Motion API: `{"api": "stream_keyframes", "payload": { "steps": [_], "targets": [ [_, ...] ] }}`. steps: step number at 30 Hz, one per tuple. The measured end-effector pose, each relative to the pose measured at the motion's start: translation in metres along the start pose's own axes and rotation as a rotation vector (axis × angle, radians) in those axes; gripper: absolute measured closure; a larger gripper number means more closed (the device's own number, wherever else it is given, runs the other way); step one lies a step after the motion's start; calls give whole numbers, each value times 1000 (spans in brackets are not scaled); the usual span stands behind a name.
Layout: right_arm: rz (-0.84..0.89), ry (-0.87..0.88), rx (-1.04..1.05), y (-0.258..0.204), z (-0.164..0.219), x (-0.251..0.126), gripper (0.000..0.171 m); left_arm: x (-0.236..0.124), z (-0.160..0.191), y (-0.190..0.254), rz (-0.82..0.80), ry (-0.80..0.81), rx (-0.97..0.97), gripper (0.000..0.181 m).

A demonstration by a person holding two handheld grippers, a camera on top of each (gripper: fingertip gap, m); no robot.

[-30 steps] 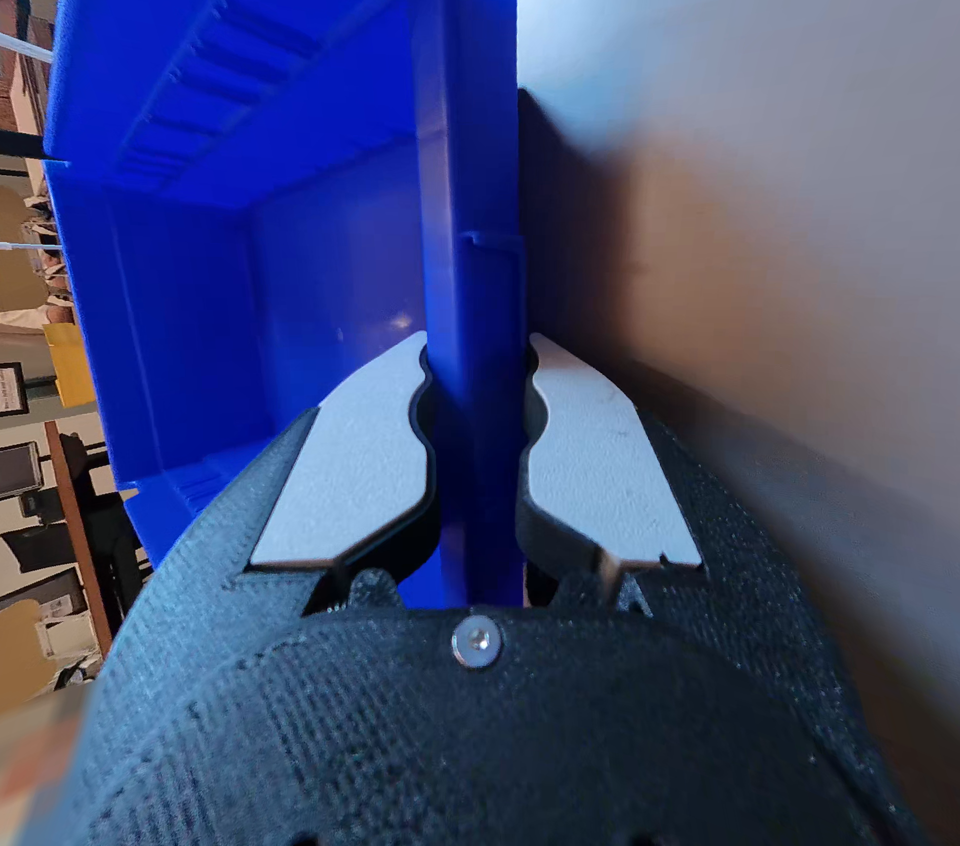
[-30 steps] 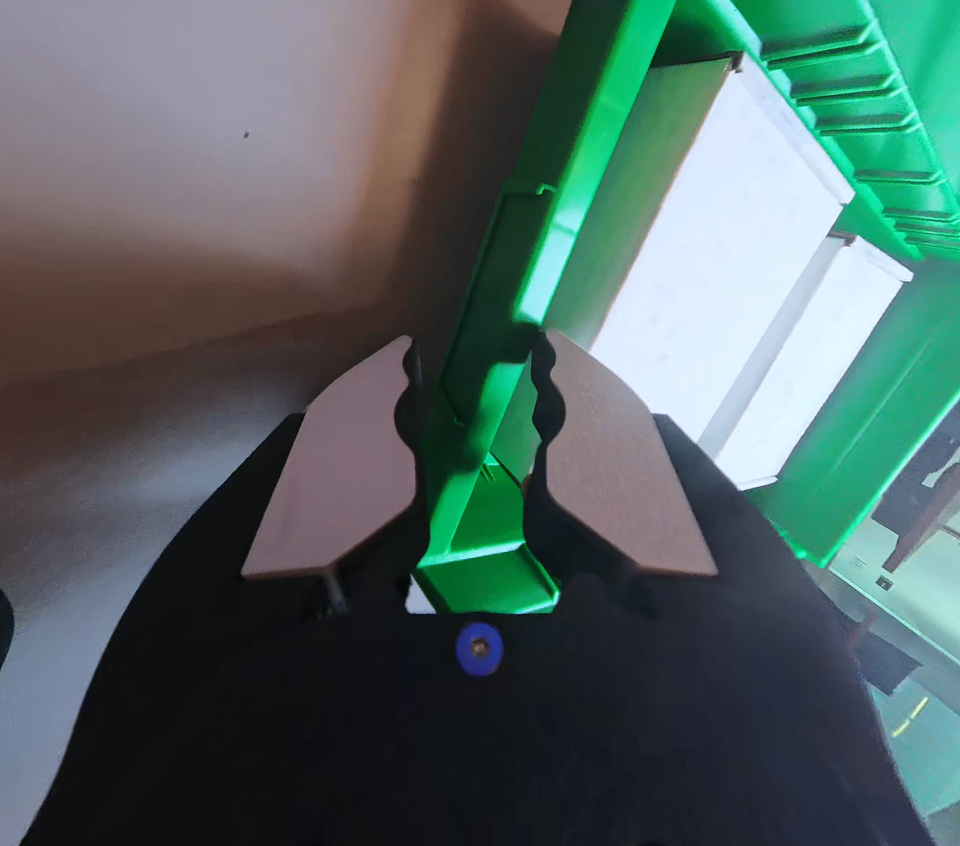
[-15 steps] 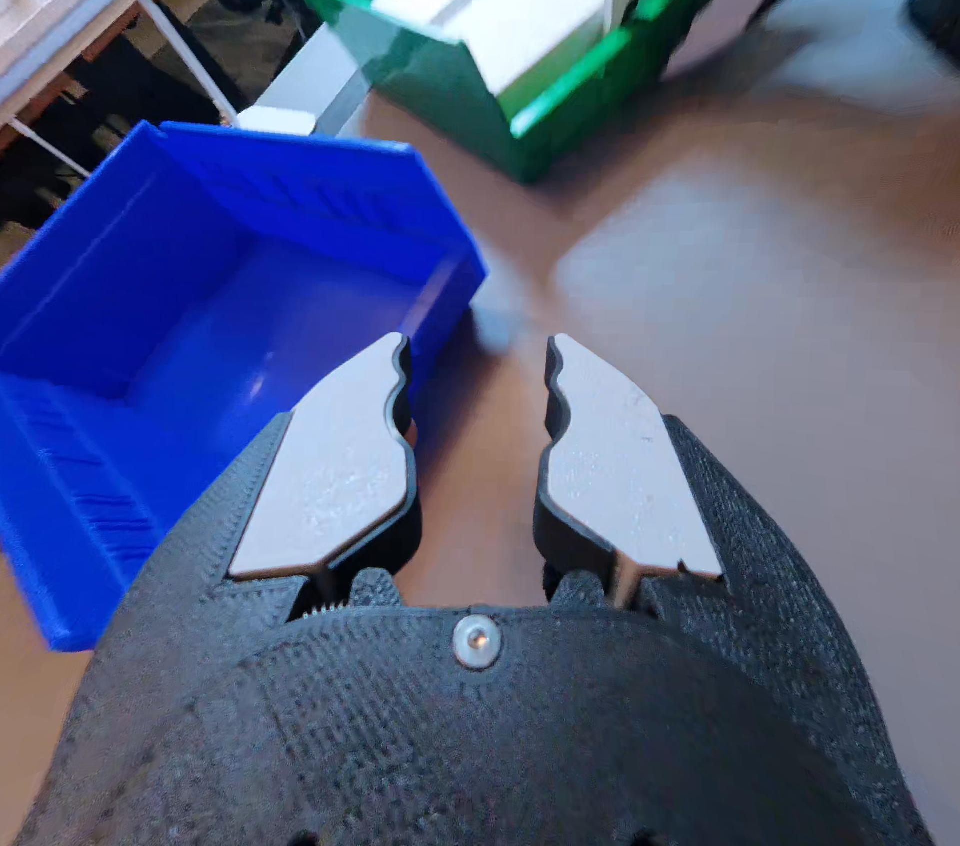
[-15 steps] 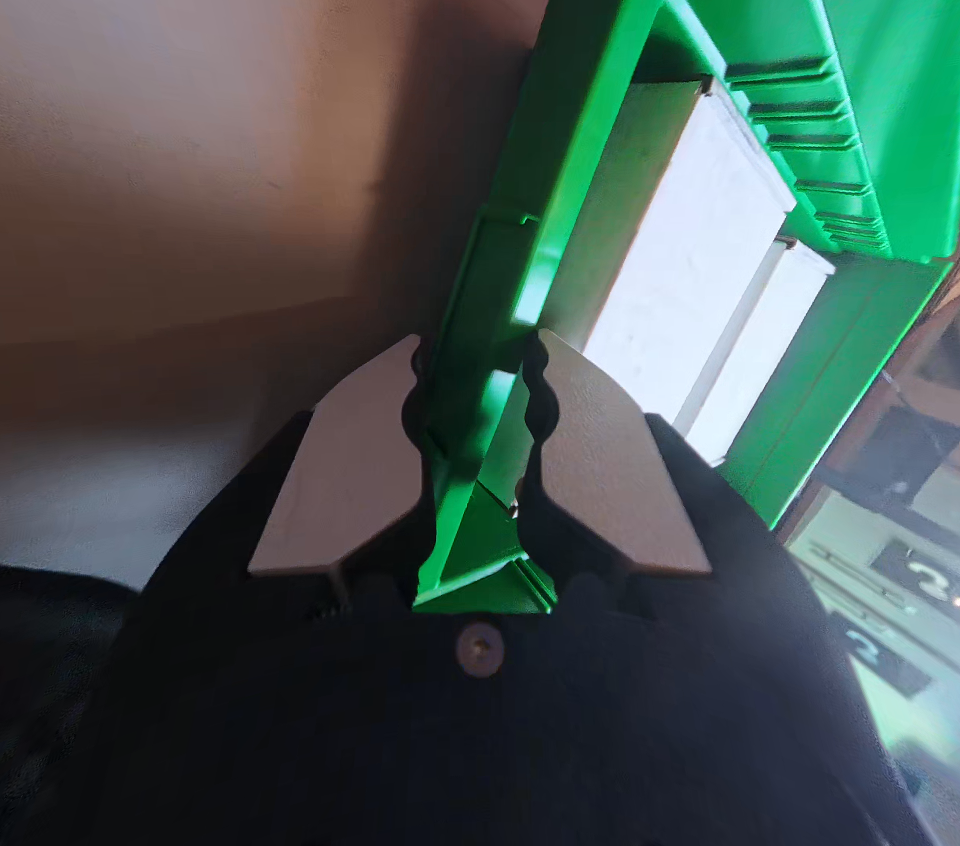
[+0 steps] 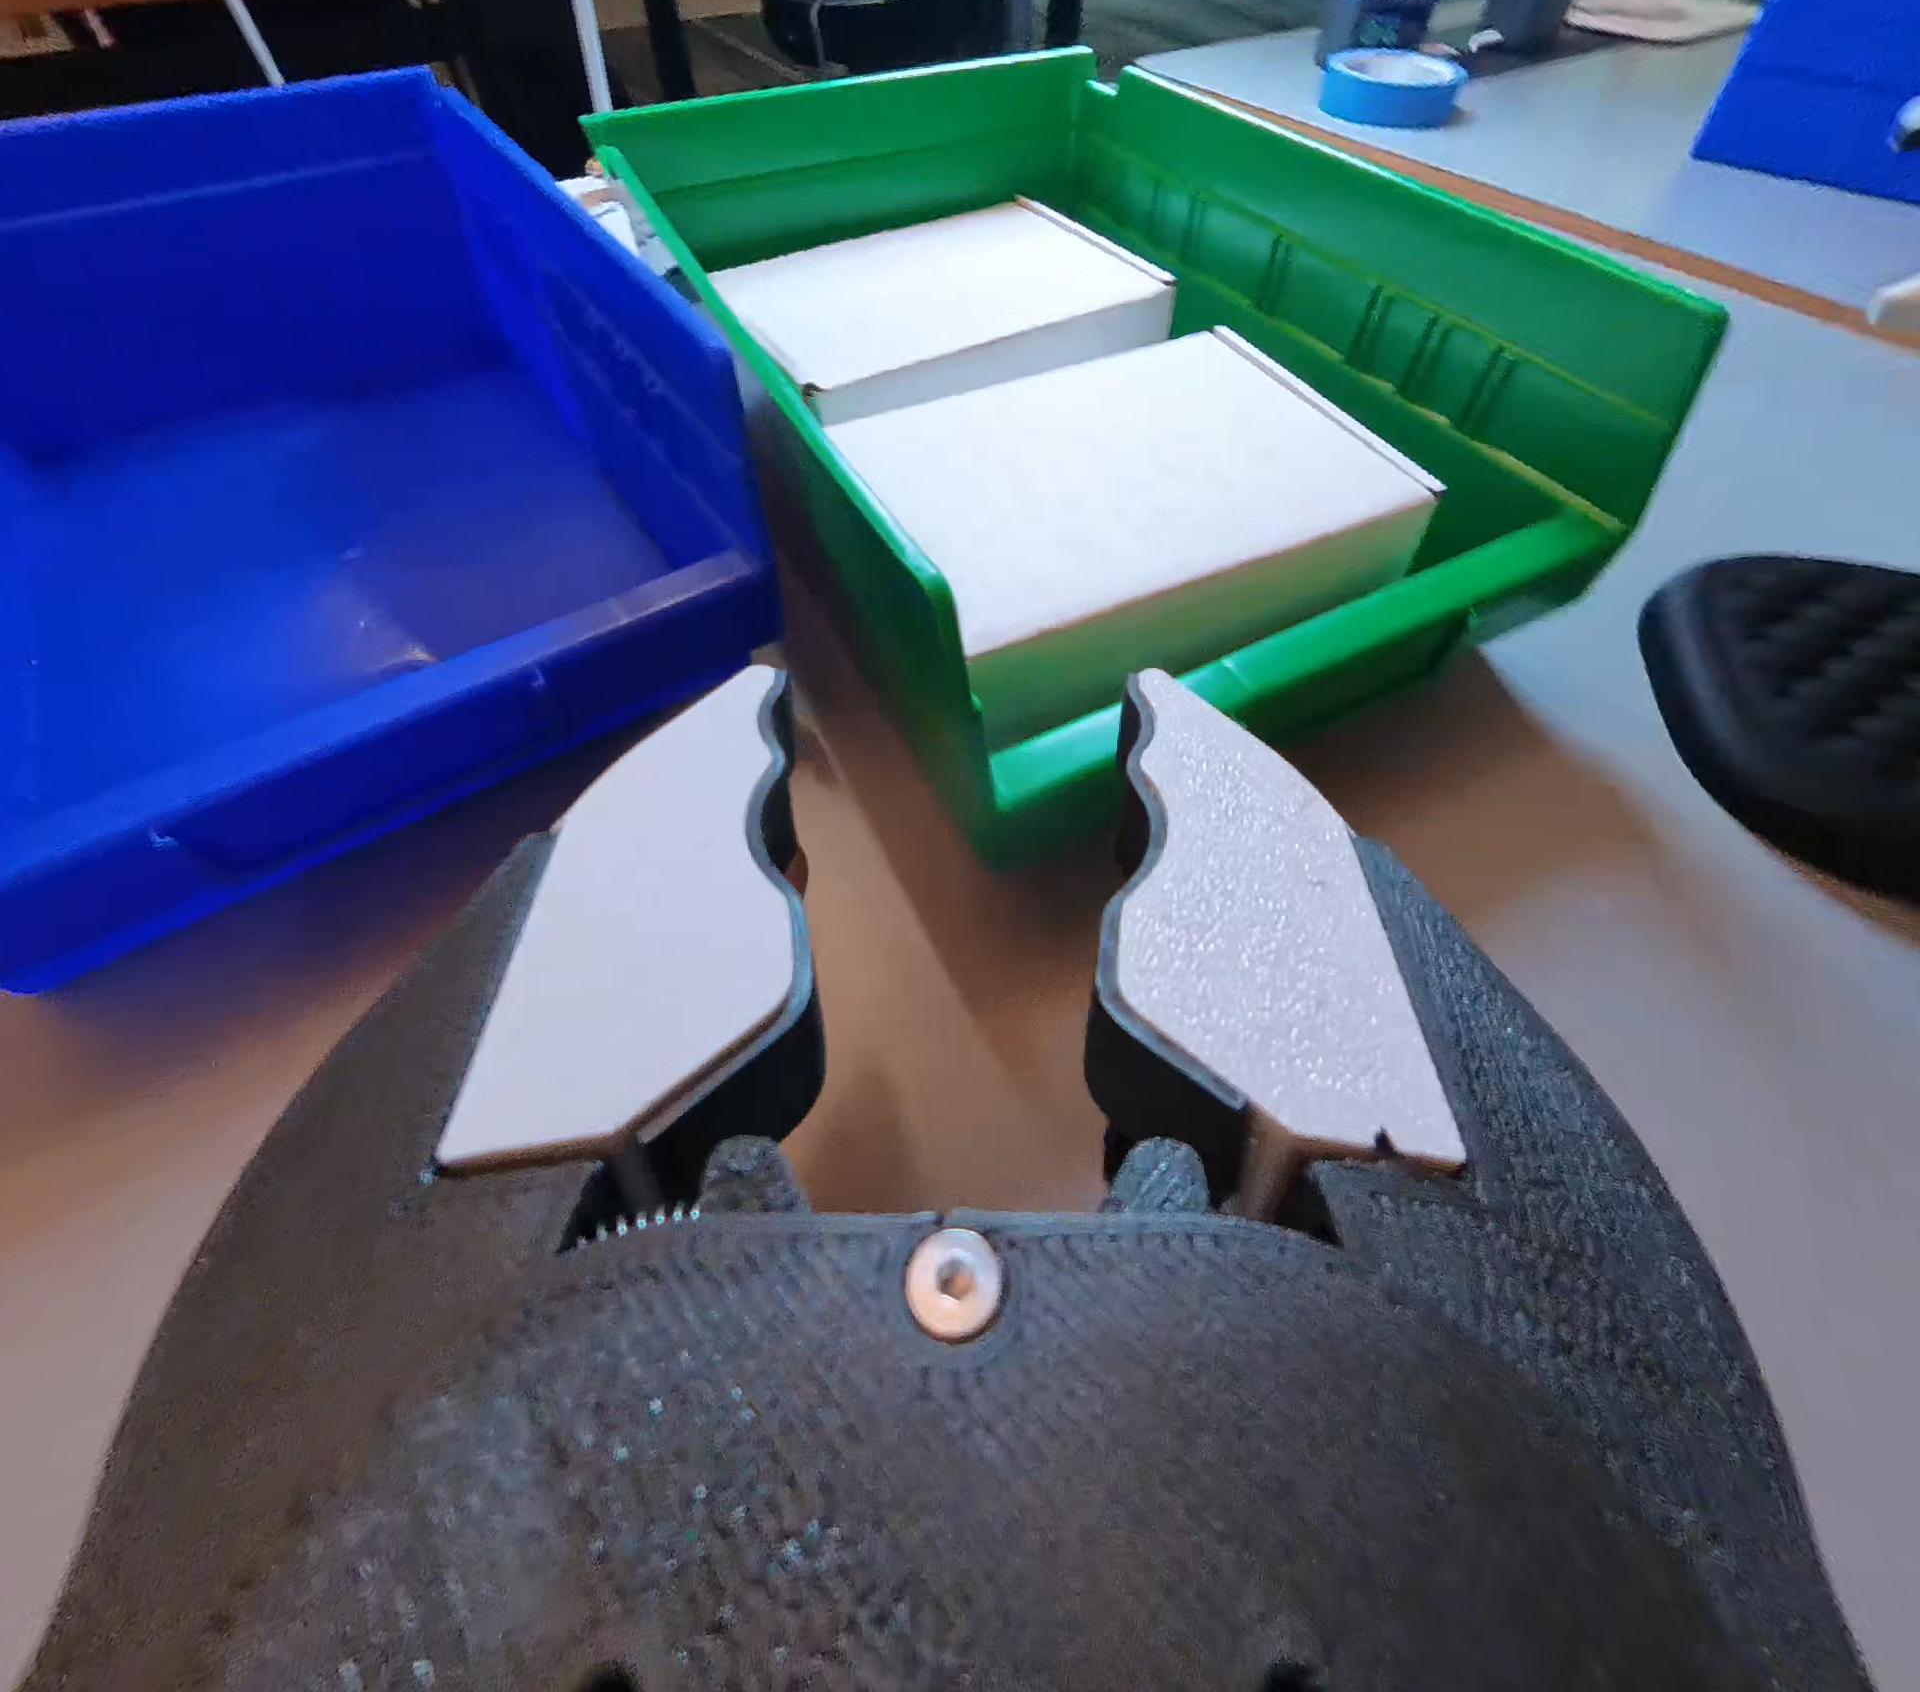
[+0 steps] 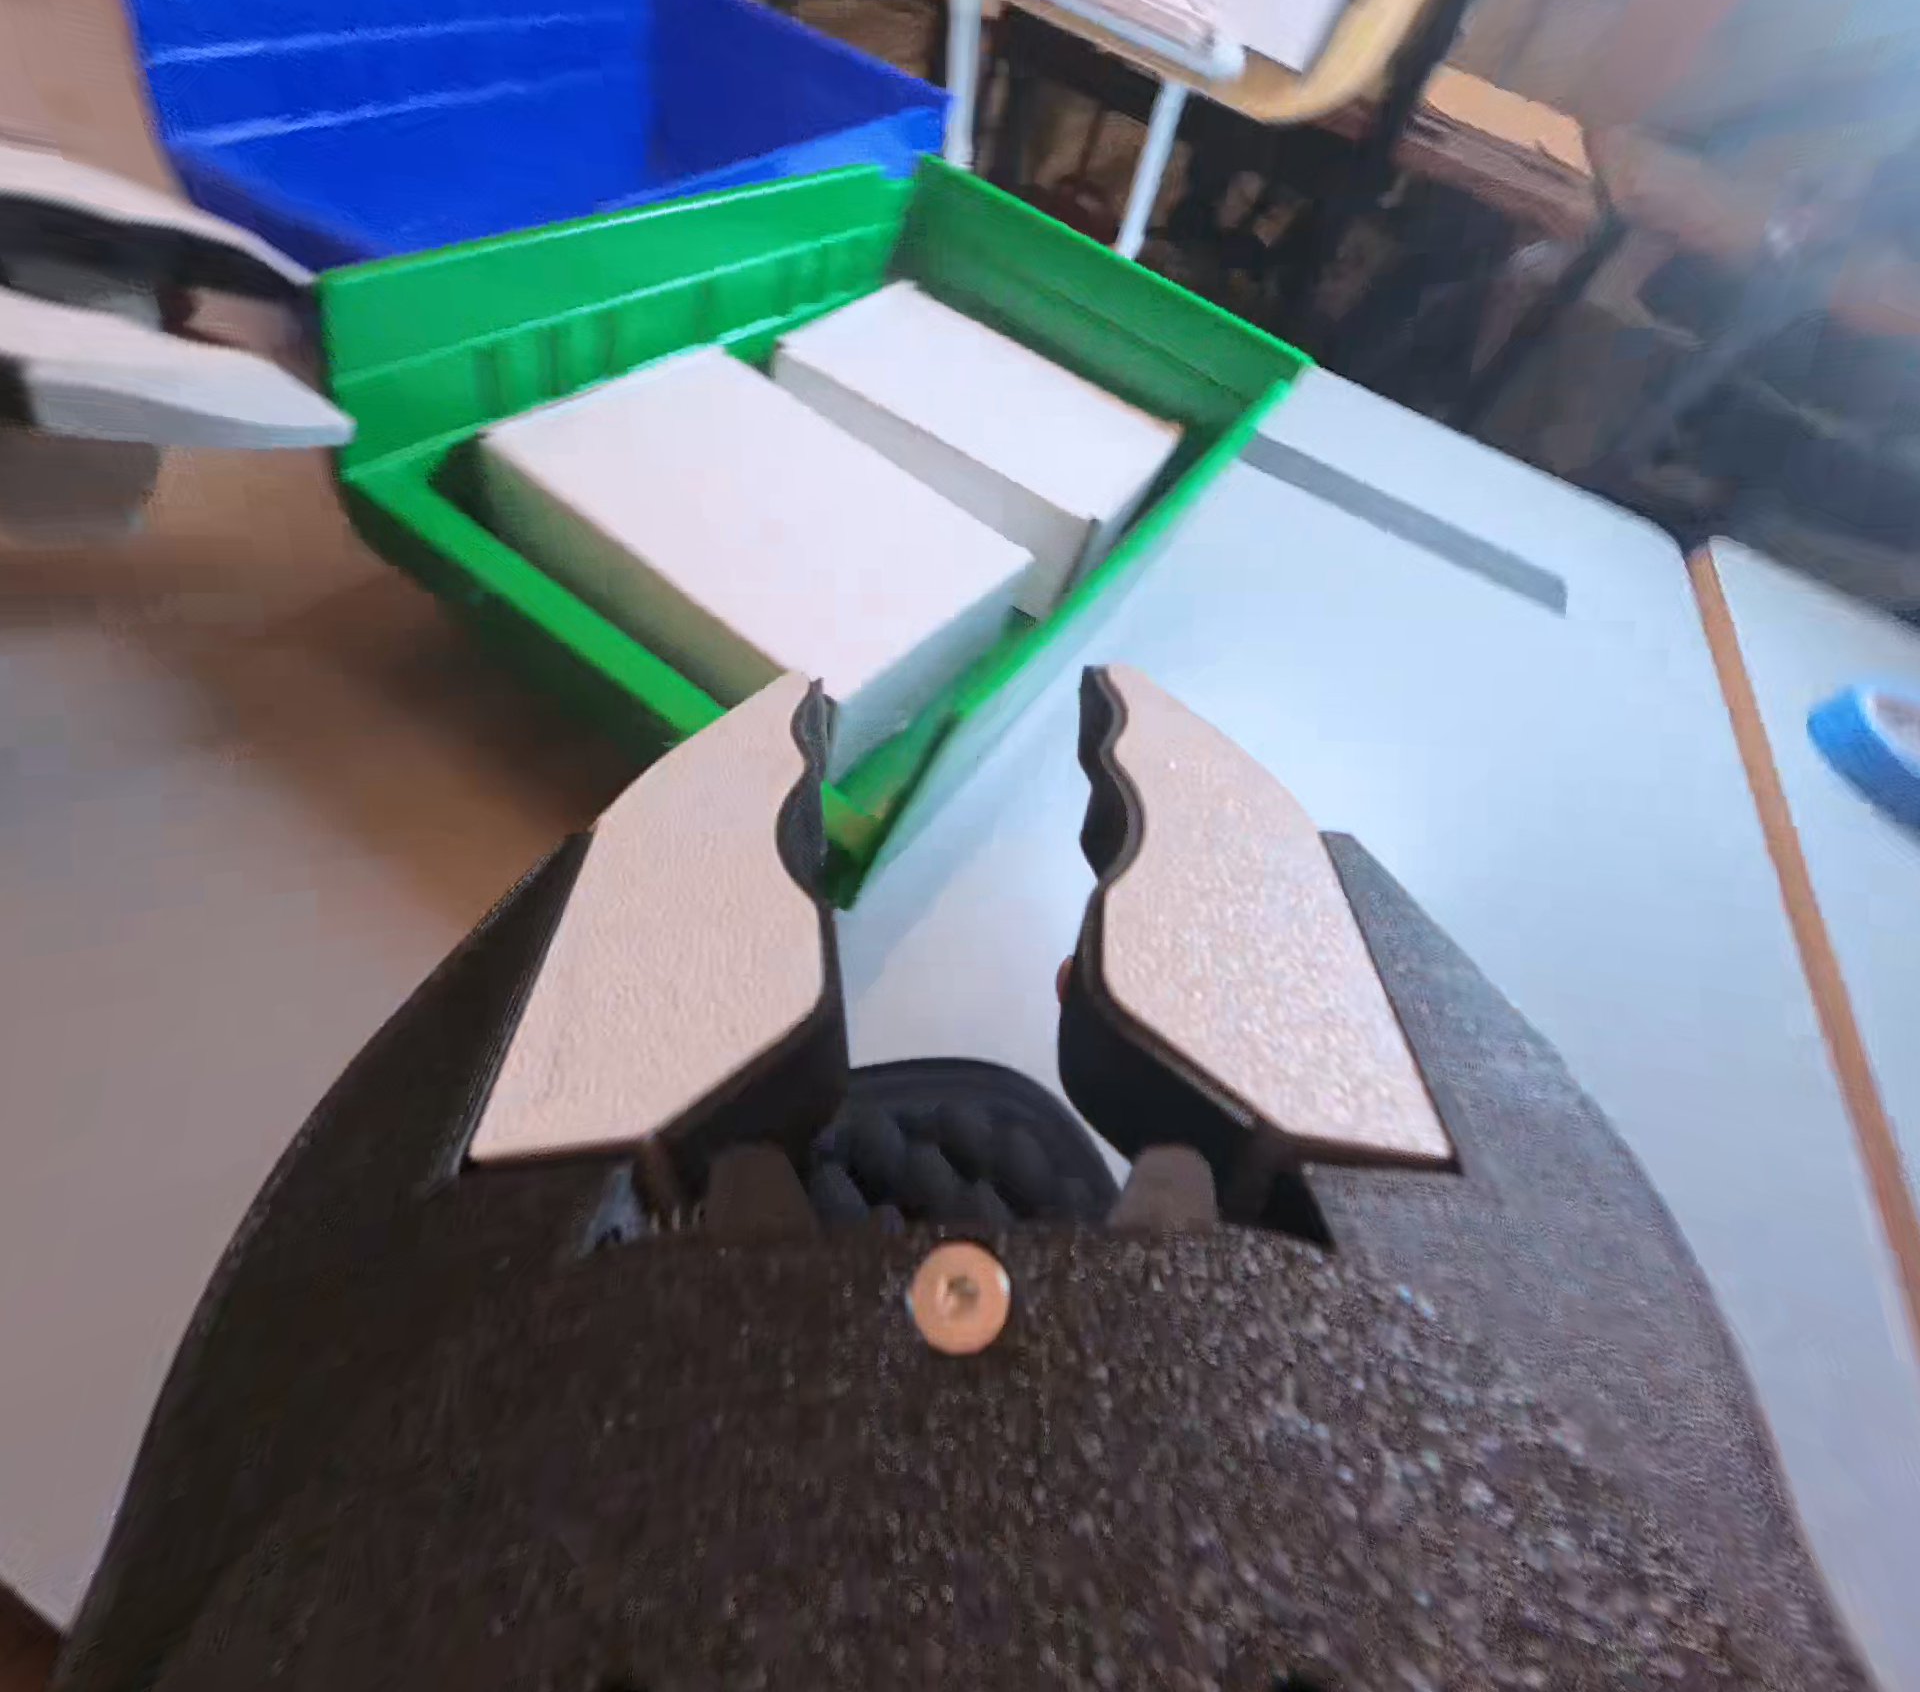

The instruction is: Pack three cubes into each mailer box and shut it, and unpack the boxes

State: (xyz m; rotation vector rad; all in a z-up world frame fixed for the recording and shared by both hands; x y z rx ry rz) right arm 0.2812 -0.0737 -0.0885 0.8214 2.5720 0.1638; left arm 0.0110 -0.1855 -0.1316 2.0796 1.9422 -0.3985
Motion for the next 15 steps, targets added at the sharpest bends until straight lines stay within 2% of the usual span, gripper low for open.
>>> {"api": "stream_keyframes", "payload": {
  "steps": [1,5,8,10,13,15],
  "targets": [
    [17,-6,67,6,9,3,124,5,0,-1,-9,1,-28,122],
    [-90,-129,205,5,24,40,114,27,0,2,-50,-1,-63,126],
    [-59,-185,203,4,22,66,127,44,1,3,-81,-4,-75,137],
    [-37,-205,206,2,23,78,138,53,-1,6,-55,-3,-121,136],
    [67,-181,187,4,24,82,149,61,-5,8,-94,-14,-122,141],
    [106,-173,188,6,25,80,153,58,-7,8,-97,-9,-156,154]
  ]
}}
Point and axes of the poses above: each gripper's, where its closed fingertips meet, x out along the fingers, z out of its underside, y = z × x across the jaws, the point moved 10 cm from there along -x, back along the fingers, and after that the axes turned 4 degrees about -y, right-handed, at the moved point
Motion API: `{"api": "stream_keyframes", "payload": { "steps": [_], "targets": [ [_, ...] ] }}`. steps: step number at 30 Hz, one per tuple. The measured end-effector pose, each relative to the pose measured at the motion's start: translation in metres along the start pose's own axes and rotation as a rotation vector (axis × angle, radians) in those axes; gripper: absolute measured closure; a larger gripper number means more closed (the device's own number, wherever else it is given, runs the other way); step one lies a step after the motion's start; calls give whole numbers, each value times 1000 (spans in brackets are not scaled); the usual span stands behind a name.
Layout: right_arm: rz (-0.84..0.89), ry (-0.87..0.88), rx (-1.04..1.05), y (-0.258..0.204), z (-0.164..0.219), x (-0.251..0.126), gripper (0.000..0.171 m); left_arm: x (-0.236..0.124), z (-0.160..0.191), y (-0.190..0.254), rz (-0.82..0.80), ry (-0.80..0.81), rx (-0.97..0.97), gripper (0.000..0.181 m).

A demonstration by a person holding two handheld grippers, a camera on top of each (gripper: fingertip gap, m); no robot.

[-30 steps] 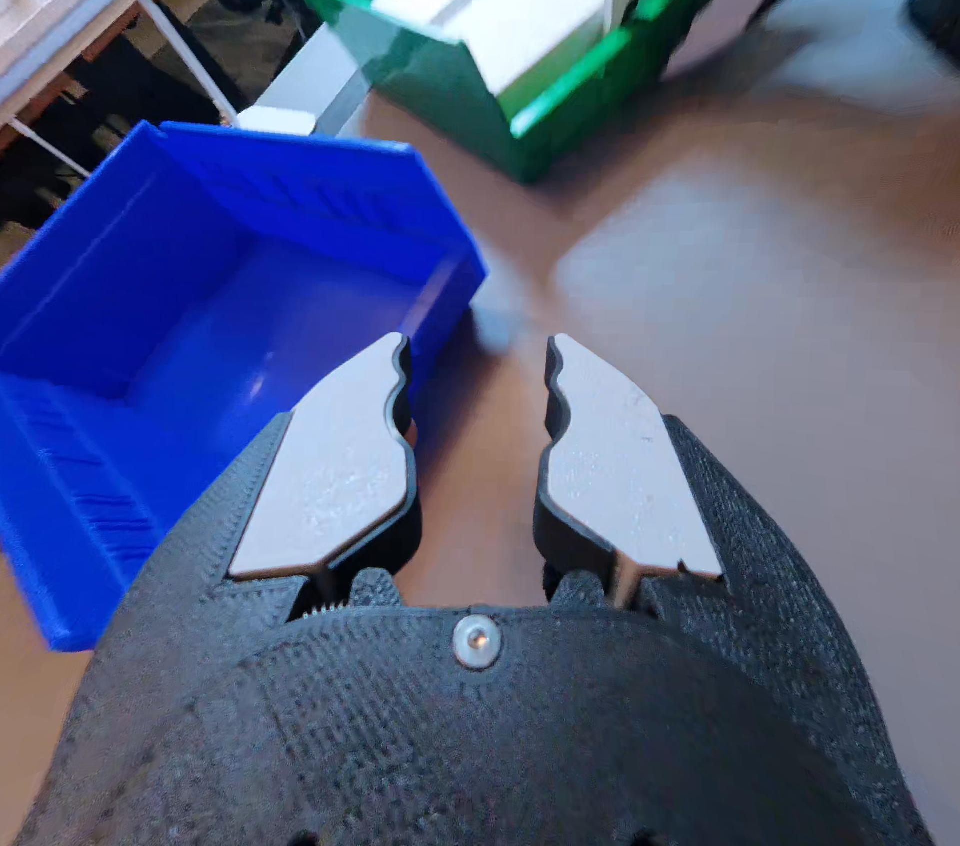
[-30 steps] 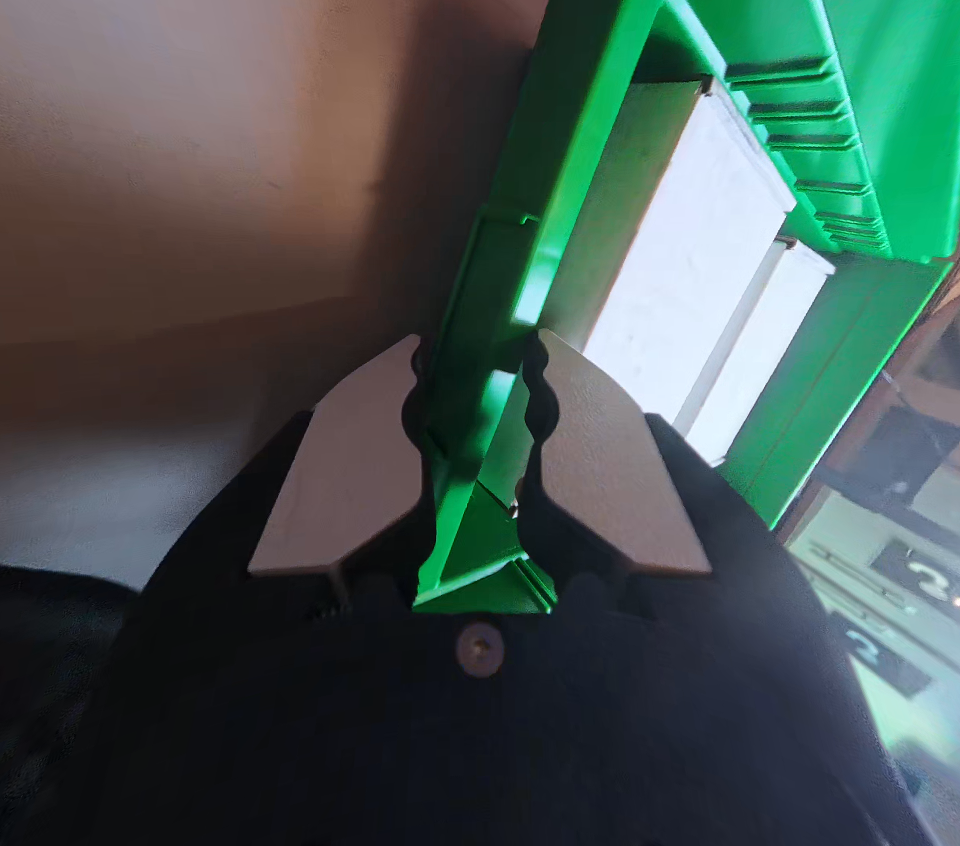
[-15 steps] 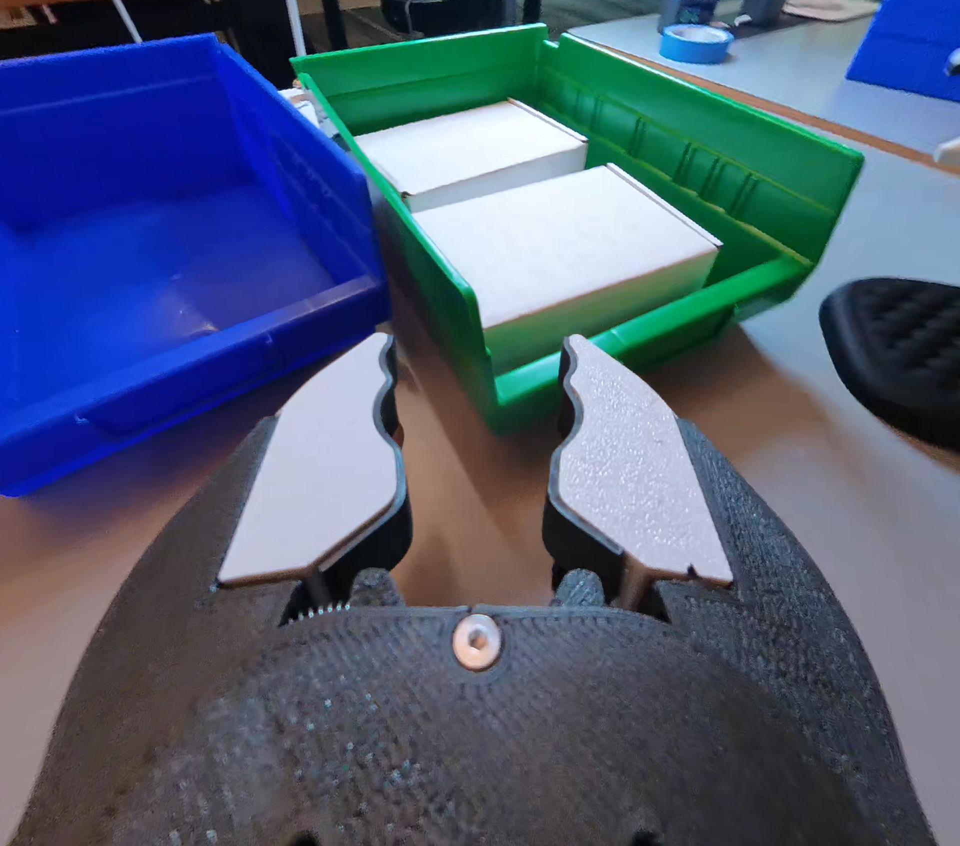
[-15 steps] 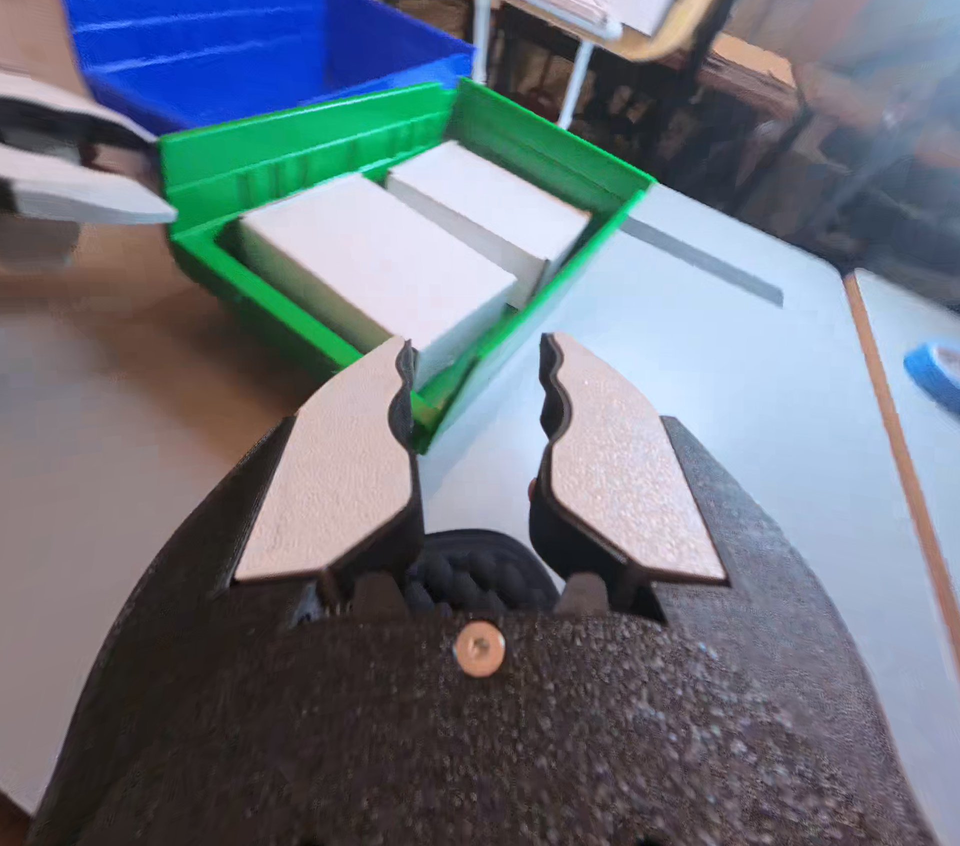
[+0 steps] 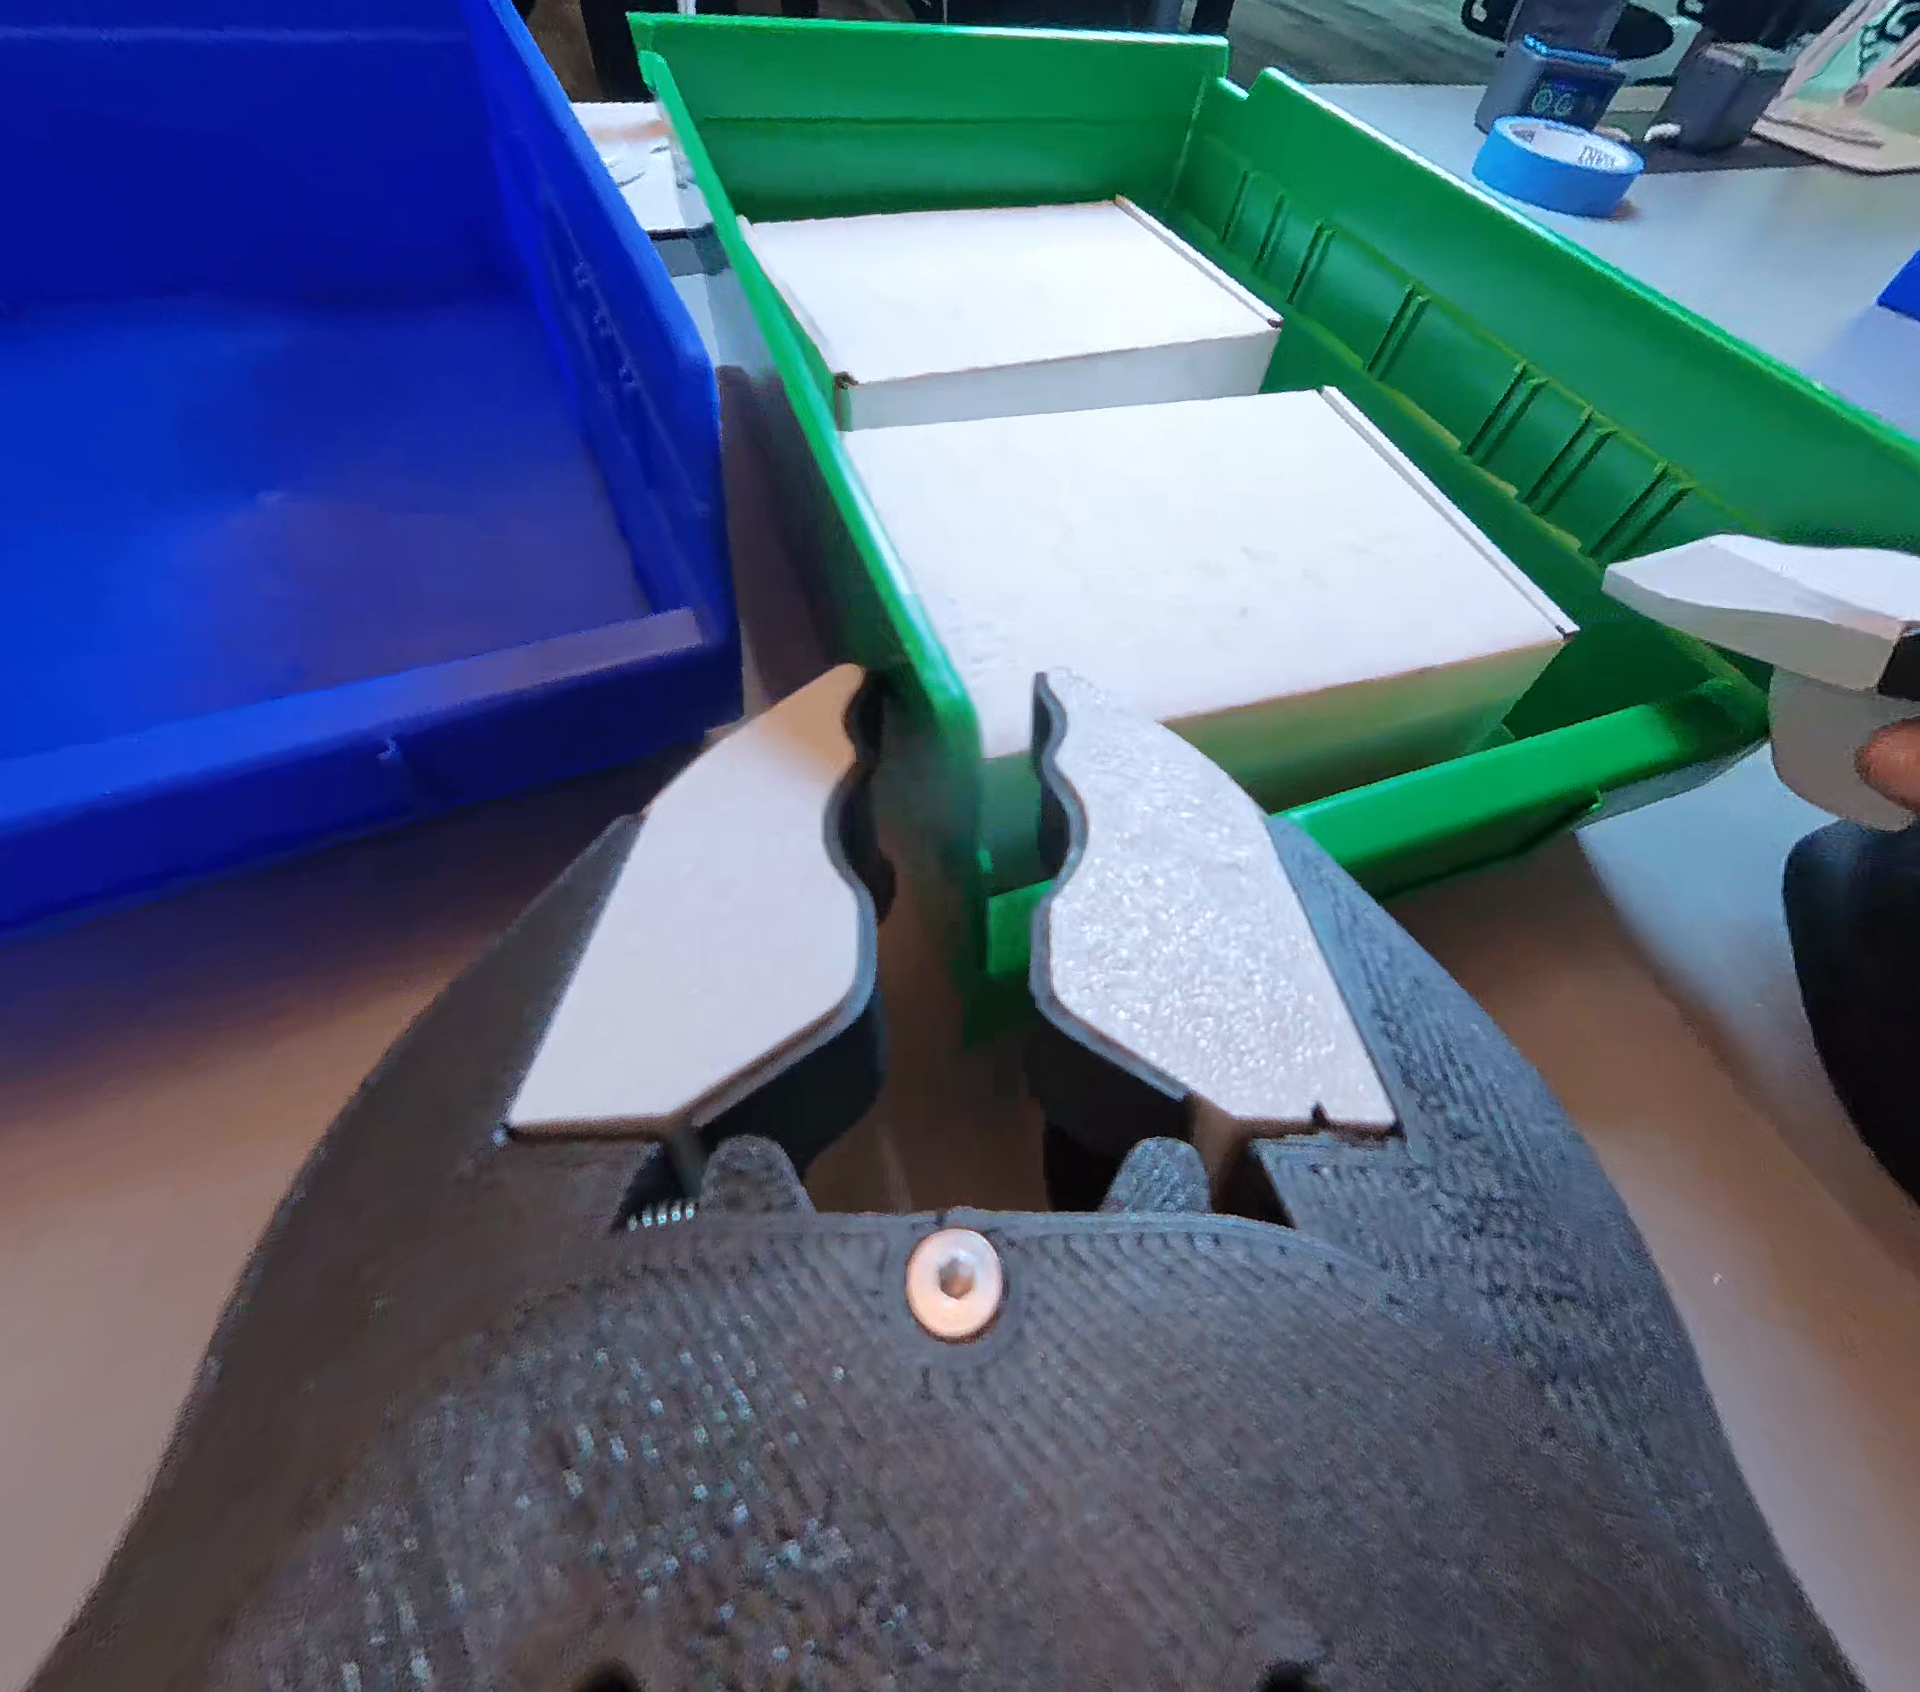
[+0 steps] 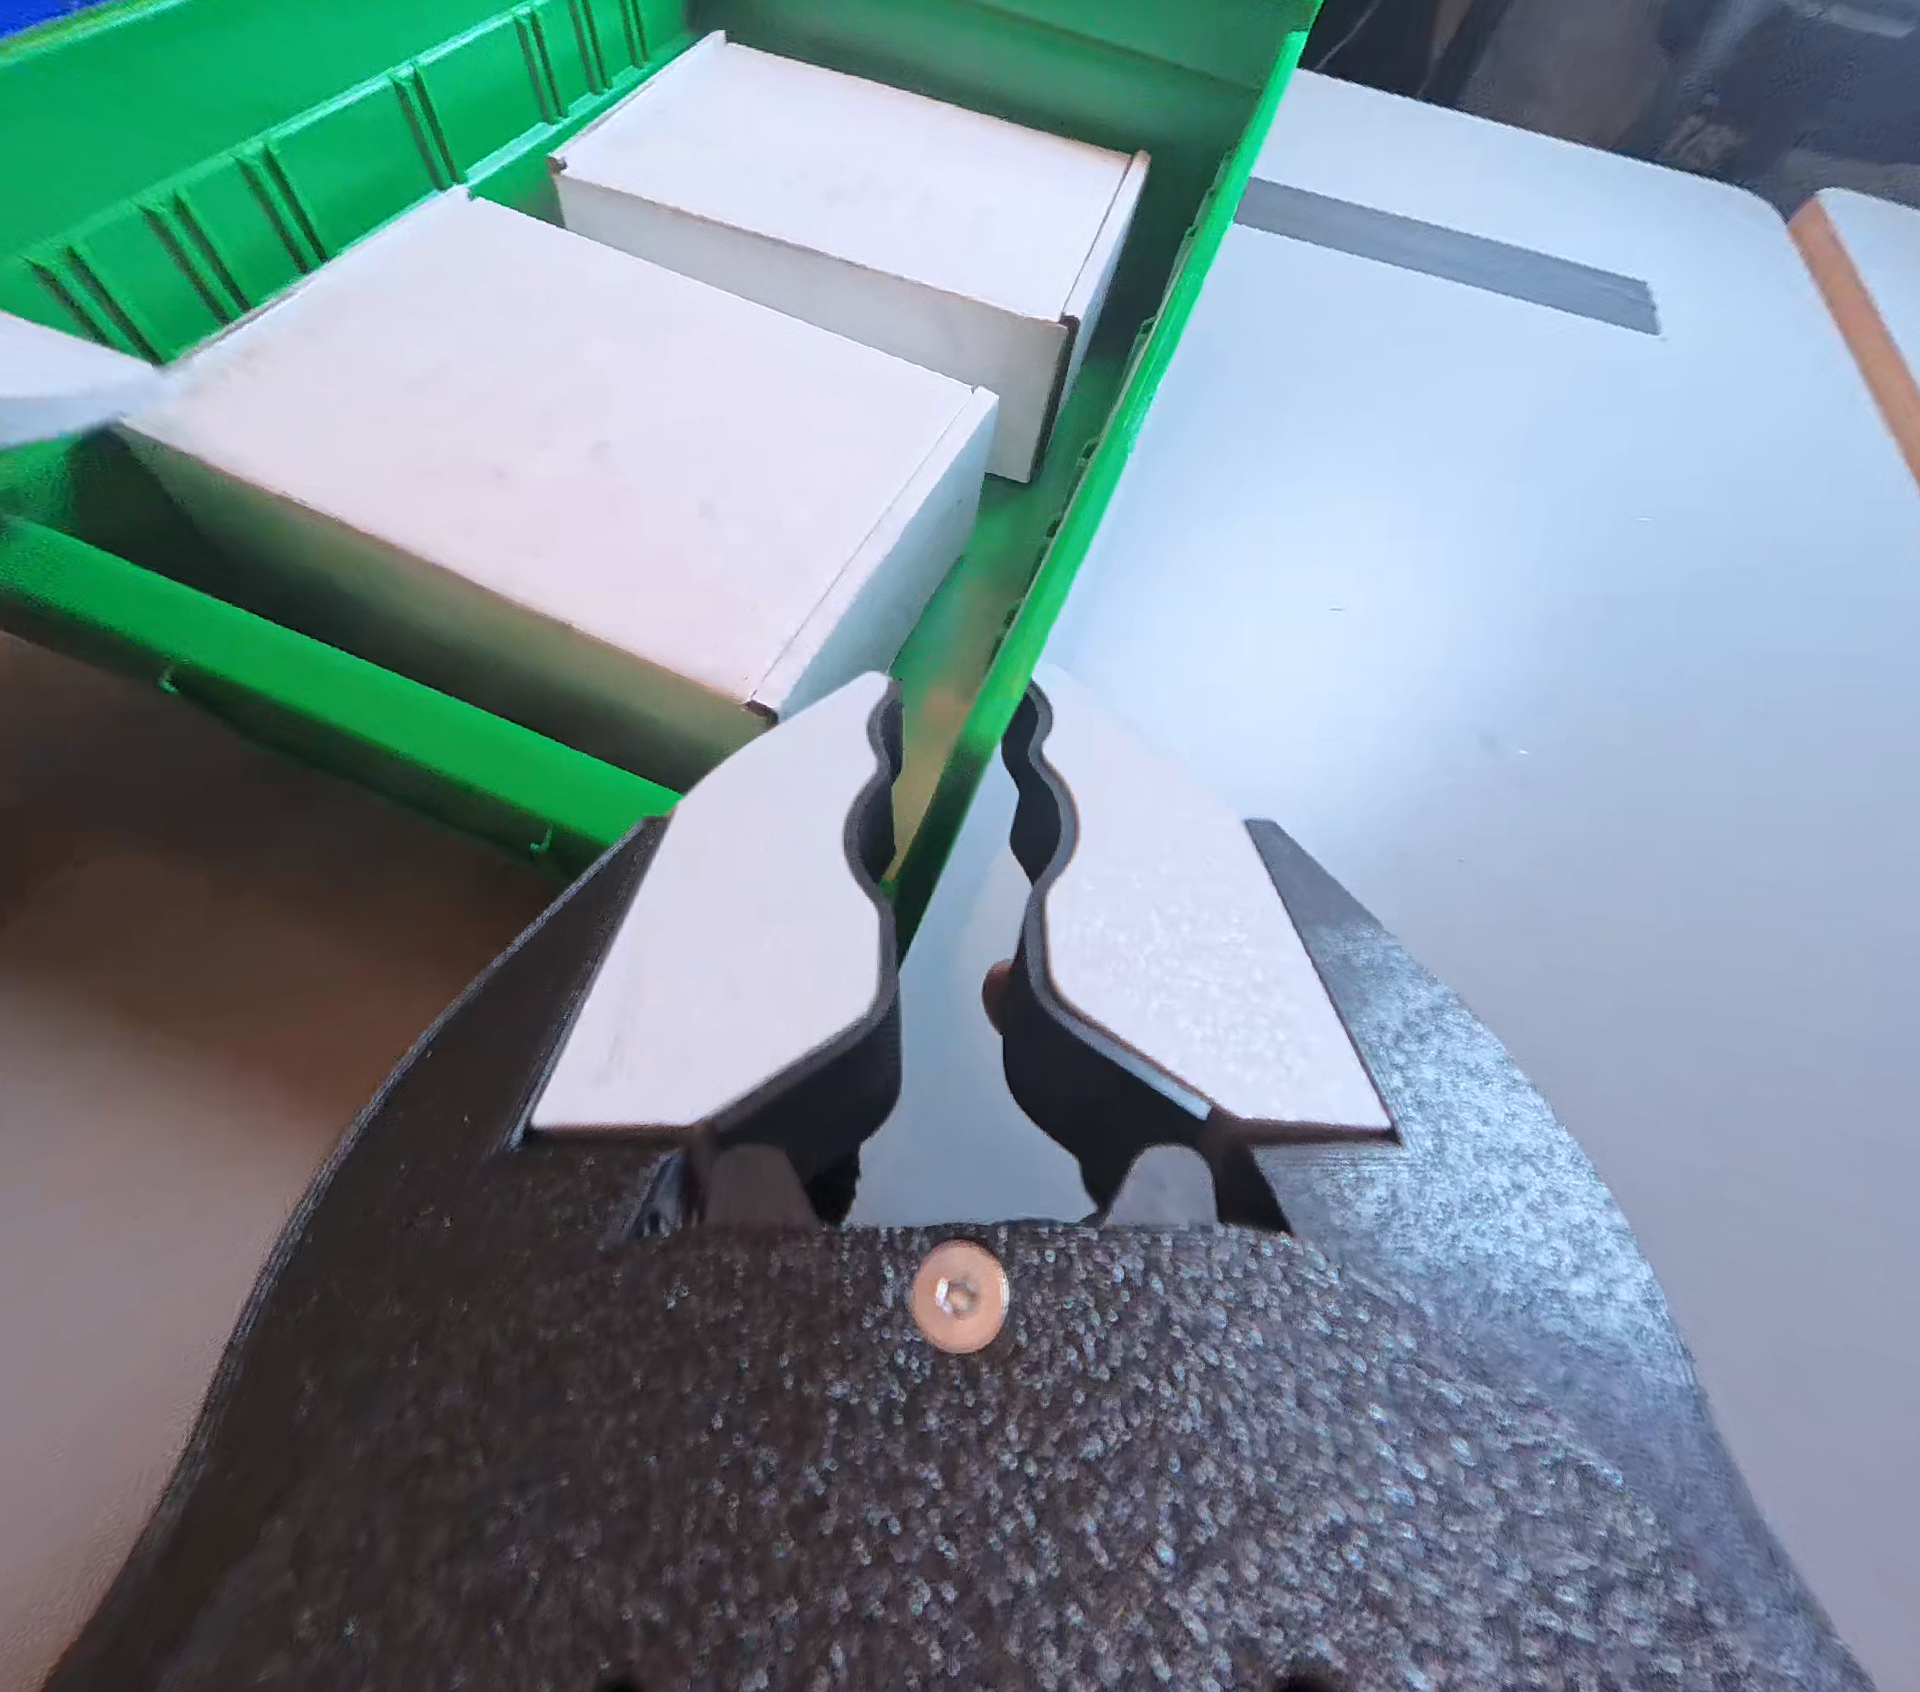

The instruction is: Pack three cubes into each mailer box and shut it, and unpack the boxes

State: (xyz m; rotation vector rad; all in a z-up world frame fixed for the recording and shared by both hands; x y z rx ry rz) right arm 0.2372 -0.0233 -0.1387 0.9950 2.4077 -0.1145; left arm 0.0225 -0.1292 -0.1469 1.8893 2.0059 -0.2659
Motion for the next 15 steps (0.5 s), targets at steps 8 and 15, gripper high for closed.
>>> {"api": "stream_keyframes", "payload": {
  "steps": [8,15],
  "targets": [
    [65,101,-46,-12,1,-50,155,-44,-7,19,-29,85,104,168],
    [-35,235,-111,-38,-54,-111,155,-134,-57,21,-87,239,185,167]
  ]
}}
Point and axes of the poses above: each gripper's, where its closed fingertips meet, x out along the fingers, z out of its underside, y = z × x across the jaws, the point moved 10 cm from there along -x, back along the fingers, and after that the axes turned 4 degrees about -y, right-handed, at the moved point
